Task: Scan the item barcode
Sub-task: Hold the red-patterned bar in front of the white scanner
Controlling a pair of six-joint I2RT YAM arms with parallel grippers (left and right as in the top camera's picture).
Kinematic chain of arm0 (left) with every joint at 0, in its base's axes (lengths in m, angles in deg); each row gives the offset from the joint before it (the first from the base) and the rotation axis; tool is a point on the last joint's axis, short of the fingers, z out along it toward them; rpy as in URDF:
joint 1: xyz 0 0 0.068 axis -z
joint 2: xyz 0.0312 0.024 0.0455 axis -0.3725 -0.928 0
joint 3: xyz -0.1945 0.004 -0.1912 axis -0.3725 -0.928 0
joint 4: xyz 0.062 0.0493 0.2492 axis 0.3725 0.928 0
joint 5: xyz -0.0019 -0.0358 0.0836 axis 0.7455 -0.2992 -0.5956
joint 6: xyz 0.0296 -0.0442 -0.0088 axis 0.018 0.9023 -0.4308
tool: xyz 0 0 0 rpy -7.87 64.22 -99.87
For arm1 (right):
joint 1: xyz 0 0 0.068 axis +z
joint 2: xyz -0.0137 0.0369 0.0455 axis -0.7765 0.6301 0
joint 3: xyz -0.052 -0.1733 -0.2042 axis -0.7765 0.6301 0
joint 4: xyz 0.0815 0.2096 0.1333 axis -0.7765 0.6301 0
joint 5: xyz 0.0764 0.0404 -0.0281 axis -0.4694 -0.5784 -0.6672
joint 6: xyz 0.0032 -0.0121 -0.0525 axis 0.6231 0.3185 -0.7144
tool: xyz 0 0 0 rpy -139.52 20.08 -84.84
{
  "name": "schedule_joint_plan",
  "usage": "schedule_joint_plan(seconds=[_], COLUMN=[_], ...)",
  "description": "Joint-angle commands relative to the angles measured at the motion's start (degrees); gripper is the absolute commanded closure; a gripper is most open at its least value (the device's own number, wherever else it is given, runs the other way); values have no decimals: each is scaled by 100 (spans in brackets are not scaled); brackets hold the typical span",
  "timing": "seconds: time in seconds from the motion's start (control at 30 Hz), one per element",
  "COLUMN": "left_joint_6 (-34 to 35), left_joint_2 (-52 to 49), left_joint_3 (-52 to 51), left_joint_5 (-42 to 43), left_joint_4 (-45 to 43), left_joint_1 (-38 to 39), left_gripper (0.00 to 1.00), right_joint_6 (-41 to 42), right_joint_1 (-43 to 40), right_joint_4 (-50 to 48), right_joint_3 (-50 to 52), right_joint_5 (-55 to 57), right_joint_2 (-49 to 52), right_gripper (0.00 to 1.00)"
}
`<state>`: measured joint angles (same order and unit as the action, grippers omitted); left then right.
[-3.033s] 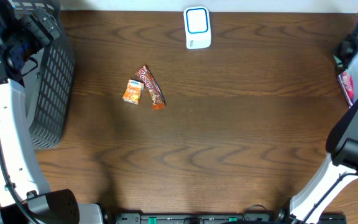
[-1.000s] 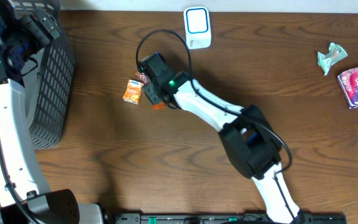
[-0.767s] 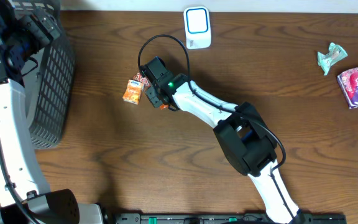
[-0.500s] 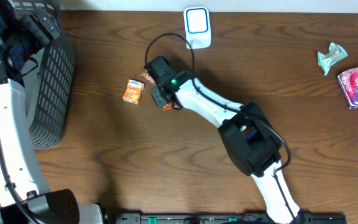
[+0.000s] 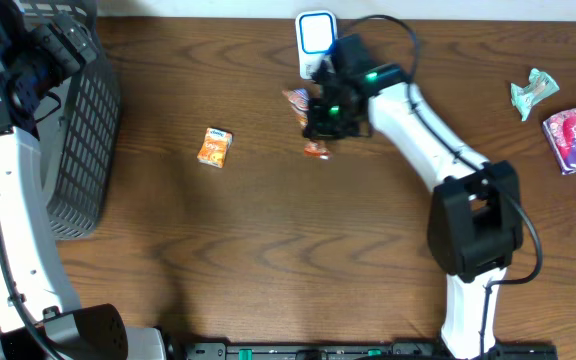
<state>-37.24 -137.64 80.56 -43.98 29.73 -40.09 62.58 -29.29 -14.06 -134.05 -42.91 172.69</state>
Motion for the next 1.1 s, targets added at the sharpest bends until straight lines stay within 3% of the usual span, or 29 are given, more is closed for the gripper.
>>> schedule_joint_plan(seconds=[0.0,0.23,0.4,0.57,0.8,1.07], left_joint_6=[50,50,50,50,50,50], left_joint_2=[57,57,57,57,57,57], left_joint_3=[42,42,42,42,42,42], left_joint_5=[4,4,4,4,4,7], left_joint_4=[7,7,7,7,7,7], left_joint_1=[-9,-9,-9,-9,-9,-9], left_gripper=[2,2,2,2,2,2], right_joint_6=[-501,-1071,-1189,-1172,-116,-11], right_joint_1=[-251,-719,-822,-804,-605,-415], right_joint_4=[396,1845,2090,1784,1703,1370], right_joint_3=[2,2,2,2,2,2], right_joint_5=[-1014,-1318,-1764,-699,1639,2227], right_joint_2=[15,15,15,15,15,15], right_gripper=[98,99,98,99,99,99])
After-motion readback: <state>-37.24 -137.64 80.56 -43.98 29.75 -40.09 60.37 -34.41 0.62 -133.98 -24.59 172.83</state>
